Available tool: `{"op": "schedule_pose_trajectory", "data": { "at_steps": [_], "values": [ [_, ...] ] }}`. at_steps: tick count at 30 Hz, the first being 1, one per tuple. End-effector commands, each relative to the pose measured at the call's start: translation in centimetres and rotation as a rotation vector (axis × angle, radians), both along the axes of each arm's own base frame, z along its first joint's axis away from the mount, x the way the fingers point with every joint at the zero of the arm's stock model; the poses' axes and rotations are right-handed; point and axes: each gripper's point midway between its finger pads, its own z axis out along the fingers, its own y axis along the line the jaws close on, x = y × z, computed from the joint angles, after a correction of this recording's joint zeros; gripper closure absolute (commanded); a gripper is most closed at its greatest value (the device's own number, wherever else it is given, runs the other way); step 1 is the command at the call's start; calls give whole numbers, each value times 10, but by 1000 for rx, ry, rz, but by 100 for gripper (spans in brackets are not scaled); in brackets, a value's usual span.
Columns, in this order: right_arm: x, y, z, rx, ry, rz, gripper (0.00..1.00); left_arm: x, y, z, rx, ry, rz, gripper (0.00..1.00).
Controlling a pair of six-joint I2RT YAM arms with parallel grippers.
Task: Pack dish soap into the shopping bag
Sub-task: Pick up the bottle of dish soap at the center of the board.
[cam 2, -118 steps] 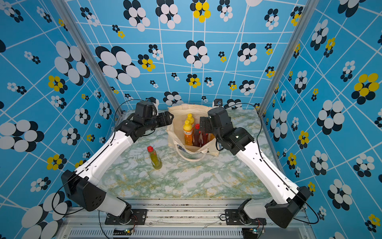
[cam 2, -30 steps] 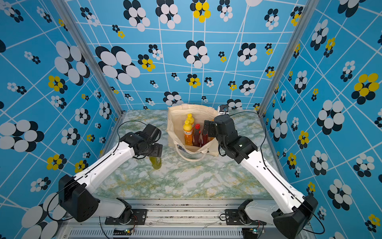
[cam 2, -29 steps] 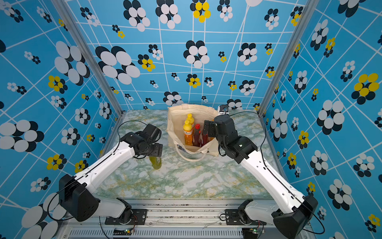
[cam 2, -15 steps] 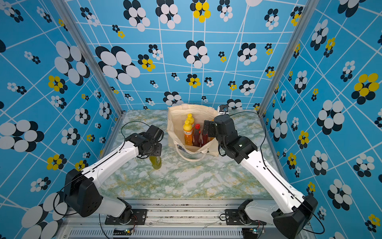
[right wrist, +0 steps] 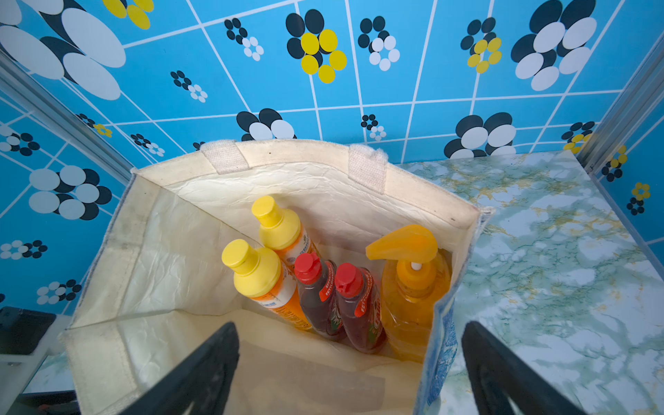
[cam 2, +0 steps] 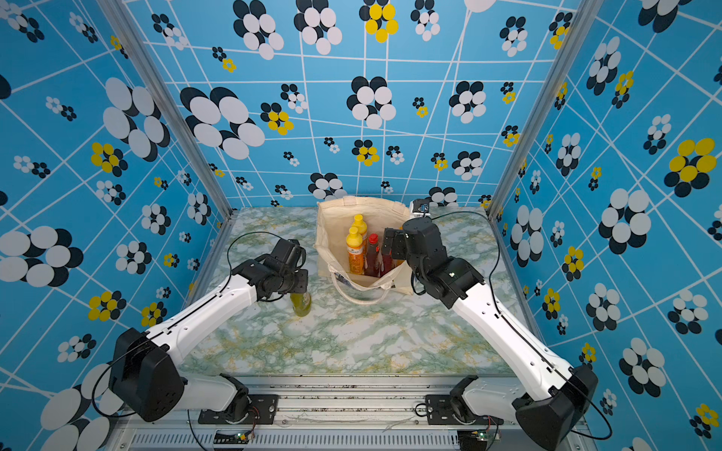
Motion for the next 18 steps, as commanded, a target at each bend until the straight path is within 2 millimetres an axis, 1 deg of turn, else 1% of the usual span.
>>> {"op": "schedule_pose_trajectory", "data": {
  "at_steps": [1,3,5,8,11,15,18],
  "values": [
    [-1,-2,7,24,-20,-3,1,10,-8,9,-14,-44,-33,54],
    [-2,-4,6,23,-19,-7,1,7,-3,8,5,-37,-28,44],
    [-2,-4,5,22,-18,-8,1,3,1,8,17,-34,-20,38],
    [-1,-3,5,24,-17,-6,1,-5,5,8,19,-49,-16,36],
    [0,-1,3,24,-14,-2,1,-10,7,12,-1,-101,-18,33],
    [1,1,2,28,-10,6,1,-12,10,18,-37,-186,-13,27],
    [2,2,1,29,-9,8,1,-12,8,18,-51,-220,-29,26]
  ]
}}
